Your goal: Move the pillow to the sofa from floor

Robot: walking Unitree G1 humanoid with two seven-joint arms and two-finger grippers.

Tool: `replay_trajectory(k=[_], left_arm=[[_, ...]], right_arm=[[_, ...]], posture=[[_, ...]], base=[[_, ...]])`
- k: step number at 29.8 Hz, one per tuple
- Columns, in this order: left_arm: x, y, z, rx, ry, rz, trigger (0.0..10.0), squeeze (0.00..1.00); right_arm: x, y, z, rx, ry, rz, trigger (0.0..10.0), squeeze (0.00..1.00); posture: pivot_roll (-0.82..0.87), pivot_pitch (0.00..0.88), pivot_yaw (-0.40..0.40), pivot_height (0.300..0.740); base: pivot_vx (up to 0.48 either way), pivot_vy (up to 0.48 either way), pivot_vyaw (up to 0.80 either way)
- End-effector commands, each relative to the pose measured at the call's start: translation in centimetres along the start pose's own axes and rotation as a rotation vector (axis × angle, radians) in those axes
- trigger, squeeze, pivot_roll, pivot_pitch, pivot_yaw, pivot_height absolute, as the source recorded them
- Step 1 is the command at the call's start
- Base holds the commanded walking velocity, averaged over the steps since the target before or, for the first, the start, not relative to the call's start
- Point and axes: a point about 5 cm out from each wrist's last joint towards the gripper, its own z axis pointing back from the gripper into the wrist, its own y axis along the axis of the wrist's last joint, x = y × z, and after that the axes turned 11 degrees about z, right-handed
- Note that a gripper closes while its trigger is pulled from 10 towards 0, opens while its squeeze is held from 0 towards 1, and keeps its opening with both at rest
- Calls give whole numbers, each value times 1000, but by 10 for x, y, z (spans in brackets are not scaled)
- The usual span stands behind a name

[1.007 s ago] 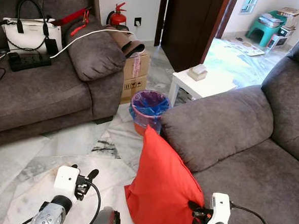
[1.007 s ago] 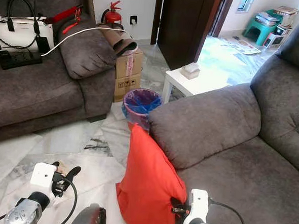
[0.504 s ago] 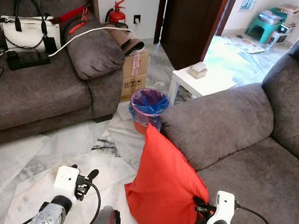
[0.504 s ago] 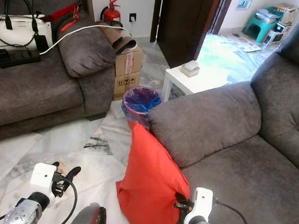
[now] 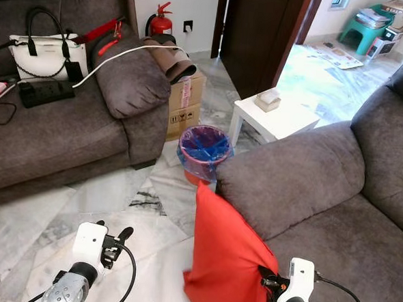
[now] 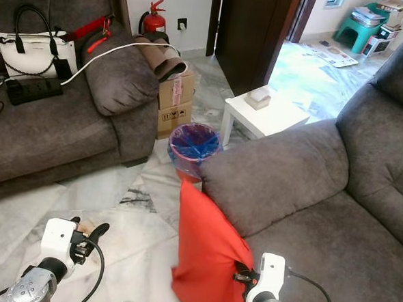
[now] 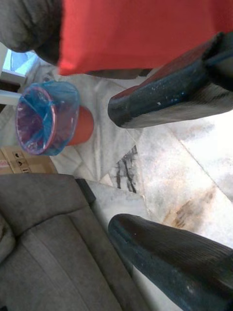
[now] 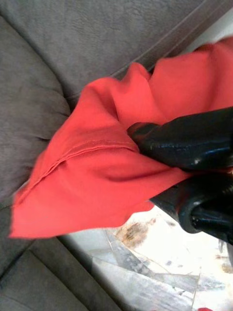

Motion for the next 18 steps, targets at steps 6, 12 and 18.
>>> replay_trajectory(k=[6,12,18], left_arm=[[0,-3,2,-23,-11,-13,10000,0],[0,-5,2,-48,-39,-18,10000,0],[5,-25,16,-248,-260,-34,10000,0]], right_arm=[[2,9,-1,40,19,14,10000,0],[-4,16,-3,36,144,134,10000,0],[-11,23,0,-16,417,326,10000,0]], posture=[[244,98,-36,740],[246,92,-36,740],[245,78,-30,740]], base=[[0,0,0],[0,0,0],[0,0,0]])
